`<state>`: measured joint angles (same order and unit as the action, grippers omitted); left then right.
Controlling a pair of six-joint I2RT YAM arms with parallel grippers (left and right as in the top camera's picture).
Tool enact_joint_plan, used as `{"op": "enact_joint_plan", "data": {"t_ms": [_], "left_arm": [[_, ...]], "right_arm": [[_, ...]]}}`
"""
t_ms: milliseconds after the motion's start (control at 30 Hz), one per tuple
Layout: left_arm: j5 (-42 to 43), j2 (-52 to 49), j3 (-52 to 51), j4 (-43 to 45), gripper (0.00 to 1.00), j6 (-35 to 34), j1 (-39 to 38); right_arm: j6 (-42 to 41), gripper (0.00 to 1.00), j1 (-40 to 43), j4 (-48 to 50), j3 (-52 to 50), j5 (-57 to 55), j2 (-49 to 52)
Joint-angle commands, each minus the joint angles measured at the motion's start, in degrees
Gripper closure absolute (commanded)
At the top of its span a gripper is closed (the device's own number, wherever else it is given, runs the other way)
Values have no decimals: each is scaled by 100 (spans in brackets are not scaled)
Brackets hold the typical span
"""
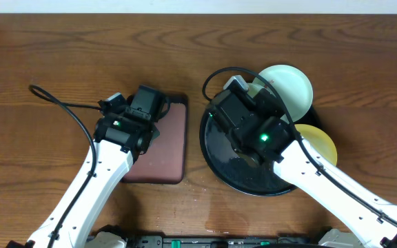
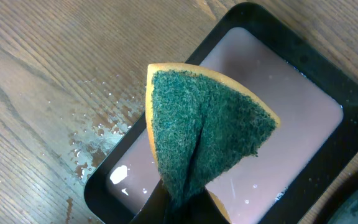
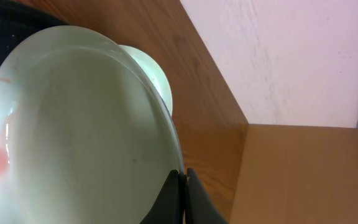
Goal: Clean dirty plates on tray and stack at the side
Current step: 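Lift the cleaned plate with the right gripper and carry it rightward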
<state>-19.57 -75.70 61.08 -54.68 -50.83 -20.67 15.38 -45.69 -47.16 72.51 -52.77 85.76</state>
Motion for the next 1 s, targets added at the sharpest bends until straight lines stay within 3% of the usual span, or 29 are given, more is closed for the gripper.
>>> {"op": "enact_joint_plan", "data": {"t_ms": [0, 467, 700, 833, 967], "left_arm": [[-33, -28, -61, -9, 93, -52, 24], [98, -28, -61, 37, 92, -50, 24], [94, -28, -61, 35, 92, -50, 26], [94, -28, -61, 35, 93, -50, 24], [94, -28, -61, 33, 93, -50, 24]], "right_arm": [[330, 99, -55, 76, 168, -334, -70], [1419, 99, -293, 507, 175, -1130, -70], [1425, 99, -365, 605, 175, -1123, -70], [1095, 99, -275, 605, 175, -890, -70], [164, 99, 273, 599, 175, 584, -70]]}}
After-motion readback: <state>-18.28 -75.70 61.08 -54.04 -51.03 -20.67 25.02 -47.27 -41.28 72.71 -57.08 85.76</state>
